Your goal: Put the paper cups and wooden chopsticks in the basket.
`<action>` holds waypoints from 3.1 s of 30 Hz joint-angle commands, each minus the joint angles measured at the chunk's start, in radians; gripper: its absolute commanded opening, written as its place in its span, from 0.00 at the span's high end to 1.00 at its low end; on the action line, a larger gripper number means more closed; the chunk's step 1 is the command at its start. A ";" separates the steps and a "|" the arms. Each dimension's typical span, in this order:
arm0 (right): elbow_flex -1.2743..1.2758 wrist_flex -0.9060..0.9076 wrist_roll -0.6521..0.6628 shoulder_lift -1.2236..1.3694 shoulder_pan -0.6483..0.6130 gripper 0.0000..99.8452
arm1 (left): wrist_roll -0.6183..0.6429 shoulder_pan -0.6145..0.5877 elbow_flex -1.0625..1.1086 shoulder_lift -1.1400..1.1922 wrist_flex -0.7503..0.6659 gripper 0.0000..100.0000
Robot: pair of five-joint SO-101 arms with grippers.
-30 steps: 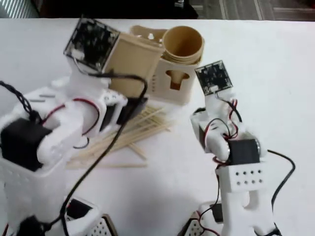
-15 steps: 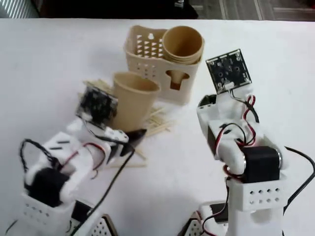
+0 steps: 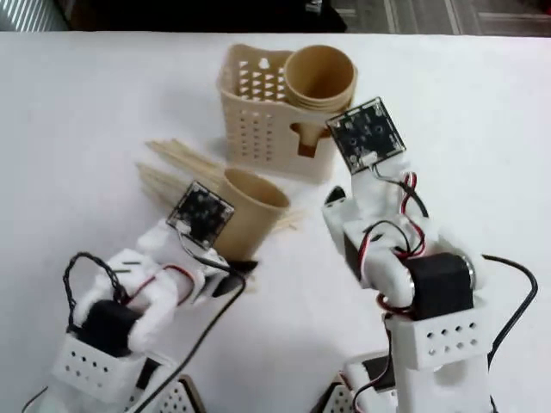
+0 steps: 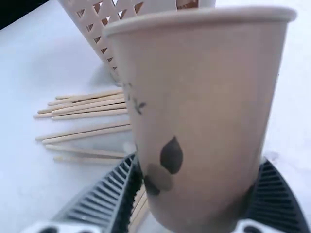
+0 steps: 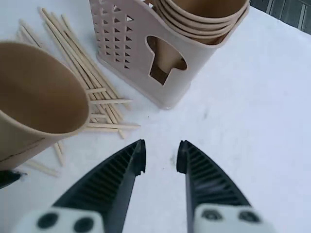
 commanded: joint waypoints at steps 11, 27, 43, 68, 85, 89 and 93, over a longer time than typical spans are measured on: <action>-0.011 0.018 -0.009 0.128 -0.015 0.86 | -0.003 0.012 0.107 -0.028 0.015 0.66; -0.008 0.021 -0.008 0.168 -0.051 0.86 | -0.284 -0.087 0.060 -0.027 0.000 0.66; -0.009 0.030 -0.011 0.177 -0.058 0.86 | -0.020 -0.131 0.107 -0.028 -0.097 0.66; -0.008 0.038 -0.003 0.182 -0.104 0.86 | 0.104 -0.269 -0.005 -0.028 -0.097 0.54; -0.126 0.289 -0.002 0.492 -0.137 0.86 | 0.459 -0.572 -0.015 -0.028 0.005 0.54; -0.074 0.289 0.021 0.495 -0.087 0.84 | 0.468 -0.568 -0.015 -0.028 0.044 0.54; 0.020 0.291 0.086 0.495 -0.015 0.78 | 0.503 -0.567 0.014 -0.028 0.043 0.54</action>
